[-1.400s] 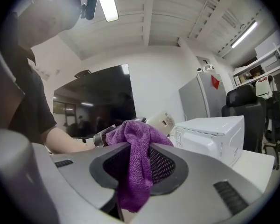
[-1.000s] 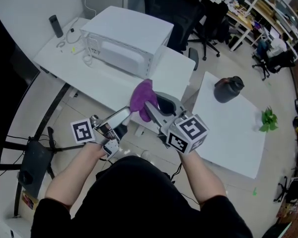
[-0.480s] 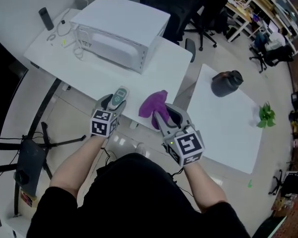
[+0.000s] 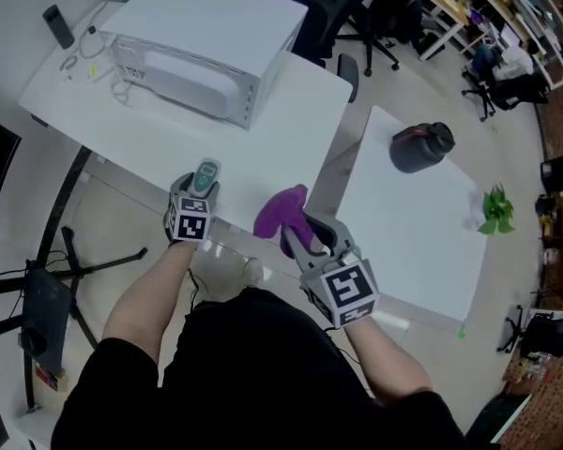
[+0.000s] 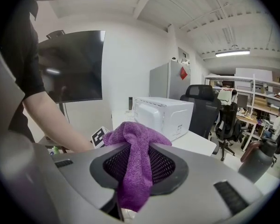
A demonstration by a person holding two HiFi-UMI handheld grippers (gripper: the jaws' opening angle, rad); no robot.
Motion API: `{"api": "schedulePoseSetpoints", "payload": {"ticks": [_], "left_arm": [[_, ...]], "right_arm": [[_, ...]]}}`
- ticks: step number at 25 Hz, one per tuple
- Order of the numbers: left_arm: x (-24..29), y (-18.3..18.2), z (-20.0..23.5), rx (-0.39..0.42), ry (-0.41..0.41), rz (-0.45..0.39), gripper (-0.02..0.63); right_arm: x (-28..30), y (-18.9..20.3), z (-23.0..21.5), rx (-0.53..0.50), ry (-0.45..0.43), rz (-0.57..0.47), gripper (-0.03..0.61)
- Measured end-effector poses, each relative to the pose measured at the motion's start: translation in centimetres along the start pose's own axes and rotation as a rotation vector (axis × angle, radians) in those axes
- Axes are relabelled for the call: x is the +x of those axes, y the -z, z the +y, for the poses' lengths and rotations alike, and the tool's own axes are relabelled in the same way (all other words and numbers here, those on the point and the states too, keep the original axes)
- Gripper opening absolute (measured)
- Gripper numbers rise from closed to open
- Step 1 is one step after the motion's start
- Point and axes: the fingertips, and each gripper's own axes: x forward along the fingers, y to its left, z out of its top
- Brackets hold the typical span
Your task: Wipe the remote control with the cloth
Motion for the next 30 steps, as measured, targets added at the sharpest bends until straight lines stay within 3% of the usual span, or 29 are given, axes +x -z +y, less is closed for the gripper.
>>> {"api": "schedulePoseSetpoints", "payload": {"ticks": [5, 9, 18, 23, 27, 30], "left_arm": [[0.8, 0.5, -0.1, 0.005, 0.007, 0.014, 0.269], [-0.1, -0.1, -0.2, 0.006, 0.020, -0.012, 0.322], [-8.9, 0.0, -1.6, -0.003, 0.054, -0.058, 0.322], [-12.3, 0.0, -2.1, 0.034, 0.064, -0.084, 0.321], [-13.6, -0.1, -2.0, 0.069, 0.067, -0.107, 0.299], [-14.5, -0.9, -1.9, 0.072, 0.073, -0.139, 0.299]], "right_arm": [[1.0, 1.1, -0.8, 0.017, -0.008, 0.032, 0.118], [3.4, 3.0, -1.5, 0.029, -0.019, 0.088, 0.120], [12.7, 12.9, -1.8, -0.056, -0.037, 0.363, 0.126], [14.7, 17.7, -2.1, -0.070, -0.029, 0.485, 0.149], [14.7, 17.9, -2.1, -0.049, -0.014, 0.484, 0.195], [13.0, 14.9, -2.3, -0.053, 0.023, 0.417, 0.235]]}}
